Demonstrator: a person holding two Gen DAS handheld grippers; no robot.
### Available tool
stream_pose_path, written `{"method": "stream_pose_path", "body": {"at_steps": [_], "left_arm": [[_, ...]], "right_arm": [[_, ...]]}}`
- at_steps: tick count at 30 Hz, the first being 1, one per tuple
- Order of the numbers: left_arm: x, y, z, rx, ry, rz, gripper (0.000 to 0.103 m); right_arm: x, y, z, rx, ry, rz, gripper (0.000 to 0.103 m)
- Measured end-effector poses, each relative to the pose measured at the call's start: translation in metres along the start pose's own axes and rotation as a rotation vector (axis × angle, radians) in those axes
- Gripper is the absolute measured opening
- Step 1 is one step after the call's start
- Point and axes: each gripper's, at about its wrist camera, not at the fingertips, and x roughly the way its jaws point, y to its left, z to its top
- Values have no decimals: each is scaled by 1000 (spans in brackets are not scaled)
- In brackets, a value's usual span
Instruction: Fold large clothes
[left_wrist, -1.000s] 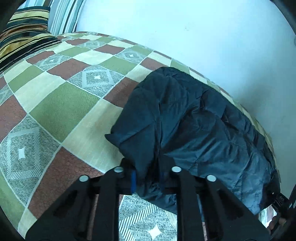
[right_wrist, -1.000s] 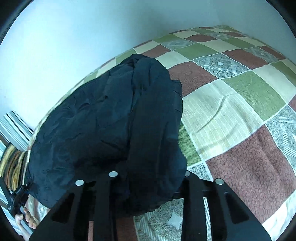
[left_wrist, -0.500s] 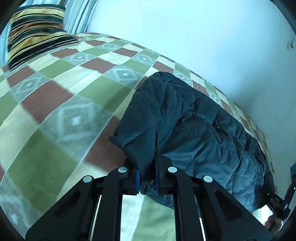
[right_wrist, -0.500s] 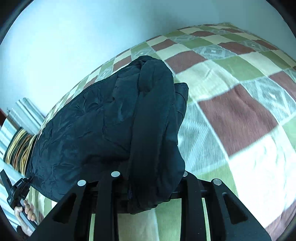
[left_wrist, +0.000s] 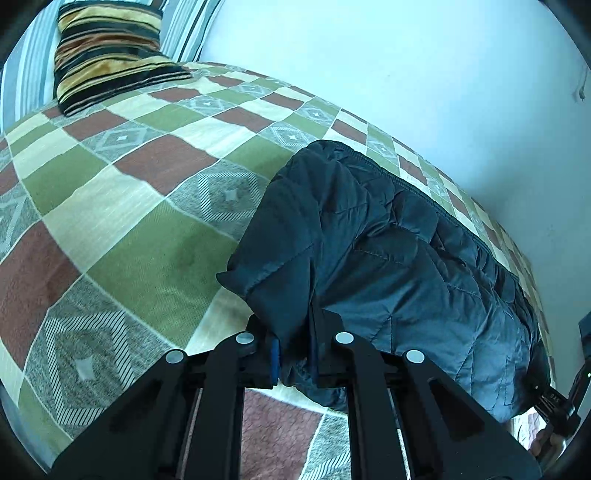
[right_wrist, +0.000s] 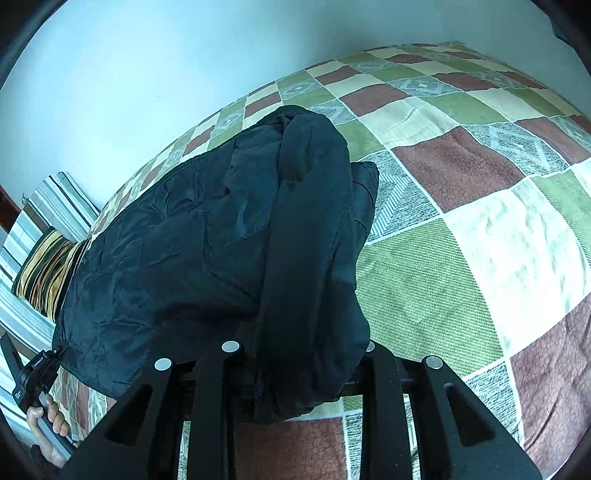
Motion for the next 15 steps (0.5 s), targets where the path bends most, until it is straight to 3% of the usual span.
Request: {"method": "stream_pose_path", "body": {"at_steps": [11,15], "left_arm": [[-8,19,-2,-8,4,26,12],[-8,20,-2,17,23,40,22]], "right_arm": [[6,16,-3,-76,21,4,27],[3,11,0,-43,32,17,37]]}}
